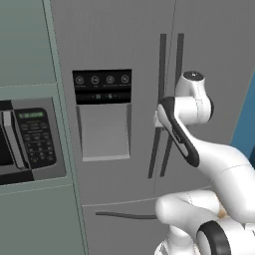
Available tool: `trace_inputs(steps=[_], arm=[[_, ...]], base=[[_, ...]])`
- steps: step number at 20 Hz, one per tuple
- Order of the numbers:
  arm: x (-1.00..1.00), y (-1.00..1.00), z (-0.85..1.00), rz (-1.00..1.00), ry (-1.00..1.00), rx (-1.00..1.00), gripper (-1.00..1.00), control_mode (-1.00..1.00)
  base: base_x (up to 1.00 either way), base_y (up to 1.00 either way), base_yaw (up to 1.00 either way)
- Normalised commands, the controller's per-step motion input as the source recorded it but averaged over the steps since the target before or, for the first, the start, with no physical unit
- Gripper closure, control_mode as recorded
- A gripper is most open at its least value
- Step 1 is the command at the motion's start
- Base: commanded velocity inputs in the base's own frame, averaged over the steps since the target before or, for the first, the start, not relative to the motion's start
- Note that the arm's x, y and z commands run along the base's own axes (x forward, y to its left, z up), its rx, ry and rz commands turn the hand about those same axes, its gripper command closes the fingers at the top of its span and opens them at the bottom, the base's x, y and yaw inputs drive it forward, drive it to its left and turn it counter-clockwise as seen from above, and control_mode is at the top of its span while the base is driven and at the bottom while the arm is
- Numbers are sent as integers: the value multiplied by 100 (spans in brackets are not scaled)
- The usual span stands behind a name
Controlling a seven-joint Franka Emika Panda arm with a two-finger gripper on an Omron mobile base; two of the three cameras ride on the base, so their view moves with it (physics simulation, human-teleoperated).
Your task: Retrieve a lemon from the fridge and place it on the cutting board with the fish.
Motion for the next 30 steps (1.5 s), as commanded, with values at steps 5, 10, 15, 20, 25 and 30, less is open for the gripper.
trace_inputs(steps=[5, 10, 15, 20, 25, 30], arm=[[39, -1, -14, 0, 0, -2, -100, -100], [42, -1, -5, 1, -2, 0, -100, -100], [17, -17, -7, 0, -13, 0, -100, -100], [0, -22, -4, 0, -14, 0, -100, -100], [3, -4, -1, 0, -20, 0, -100, -100], [24, 9, 0, 0, -12, 0, -100, -100]], base=[[0, 0, 0], [0, 0, 0], [0, 0, 0], [0, 0, 0], [0, 0, 0], [0, 0, 0]])
